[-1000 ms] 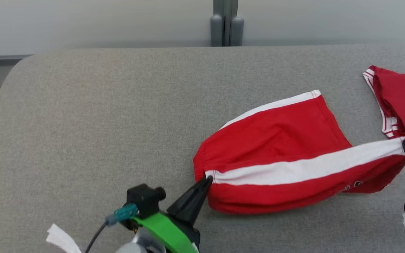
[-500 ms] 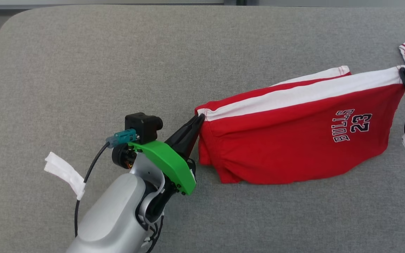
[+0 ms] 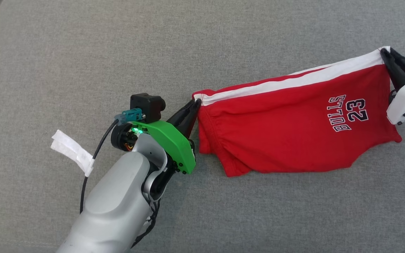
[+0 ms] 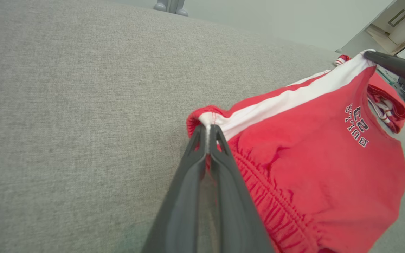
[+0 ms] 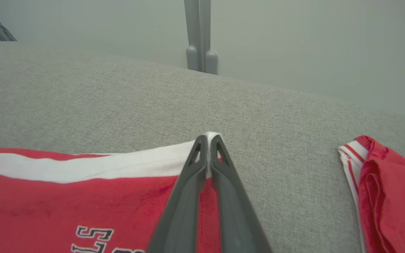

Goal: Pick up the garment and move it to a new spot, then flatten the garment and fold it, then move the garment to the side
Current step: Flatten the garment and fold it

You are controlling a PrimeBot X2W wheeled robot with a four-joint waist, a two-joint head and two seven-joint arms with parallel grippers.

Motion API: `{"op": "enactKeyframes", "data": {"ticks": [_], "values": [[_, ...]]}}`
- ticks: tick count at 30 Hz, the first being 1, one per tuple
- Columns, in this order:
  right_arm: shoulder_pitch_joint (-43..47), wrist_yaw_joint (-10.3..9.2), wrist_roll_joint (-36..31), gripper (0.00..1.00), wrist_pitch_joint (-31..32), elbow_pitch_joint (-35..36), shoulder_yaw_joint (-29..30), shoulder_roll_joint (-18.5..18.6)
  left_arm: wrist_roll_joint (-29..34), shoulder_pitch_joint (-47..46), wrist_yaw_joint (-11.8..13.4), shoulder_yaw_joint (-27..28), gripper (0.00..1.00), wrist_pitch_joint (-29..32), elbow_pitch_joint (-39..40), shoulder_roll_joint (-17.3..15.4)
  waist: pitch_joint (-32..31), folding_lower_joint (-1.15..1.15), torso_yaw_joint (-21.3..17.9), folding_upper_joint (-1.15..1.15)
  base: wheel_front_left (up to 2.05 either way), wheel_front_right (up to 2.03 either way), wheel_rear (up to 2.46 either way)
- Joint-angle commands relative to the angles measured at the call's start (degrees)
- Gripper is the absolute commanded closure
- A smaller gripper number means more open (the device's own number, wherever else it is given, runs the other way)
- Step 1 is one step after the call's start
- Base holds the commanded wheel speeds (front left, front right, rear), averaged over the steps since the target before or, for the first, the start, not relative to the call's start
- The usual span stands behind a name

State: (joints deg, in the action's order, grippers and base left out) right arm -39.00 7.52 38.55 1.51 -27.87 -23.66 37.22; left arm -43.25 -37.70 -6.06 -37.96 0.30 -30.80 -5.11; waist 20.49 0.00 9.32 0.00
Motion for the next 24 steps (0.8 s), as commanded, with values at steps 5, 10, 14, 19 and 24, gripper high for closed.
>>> {"op": "enactKeyframes", "data": {"ticks": [5, 10, 14, 19, 24], "values": [[-0.95, -0.06, 2.34, 0.0, -4.7, -2.76, -3.27, 0.22, 1.24, 0.31, 0.16, -0.85, 0.0, -2.39, -1.85, -0.23, -2.31, 0.0, -0.8, 0.0, 0.0, 0.0, 0.0], [2.03, -0.05, 3.73, 0.0, -9.62, -3.35, -5.1, 0.42, 3.86, 4.47, 2.57, -1.62, 0.0, -6.87, -0.4, -1.99, -6.41, 0.0, -1.65, 0.0, 0.0, 0.0, 0.0], [7.18, -0.06, 5.21, 0.0, -13.45, -2.56, -5.03, -0.92, 6.55, 10.49, 6.69, -1.89, 0.0, -11.86, 2.44, -3.88, -10.5, 0.0, -2.03, 0.0, 0.0, 0.0, 0.0], [15.04, -0.05, 4.74, 0.0, -15.88, -1.32, -2.25, -3.66, 8.72, 19.5, 10.65, 0.36, 0.0, -15.18, 8.13, -5.84, -15.21, 0.0, -1.39, 0.0, 0.0, 0.0, 0.0], [23.24, -0.06, 3.62, 0.0, -16.63, -0.62, 3.64, -7.68, 15.57, 30.09, 15.02, 5.57, 0.0, -15.45, 17.83, -6.07, -18.8, 0.0, 0.42, 0.0, 0.0, 0.0, 0.0]]}}
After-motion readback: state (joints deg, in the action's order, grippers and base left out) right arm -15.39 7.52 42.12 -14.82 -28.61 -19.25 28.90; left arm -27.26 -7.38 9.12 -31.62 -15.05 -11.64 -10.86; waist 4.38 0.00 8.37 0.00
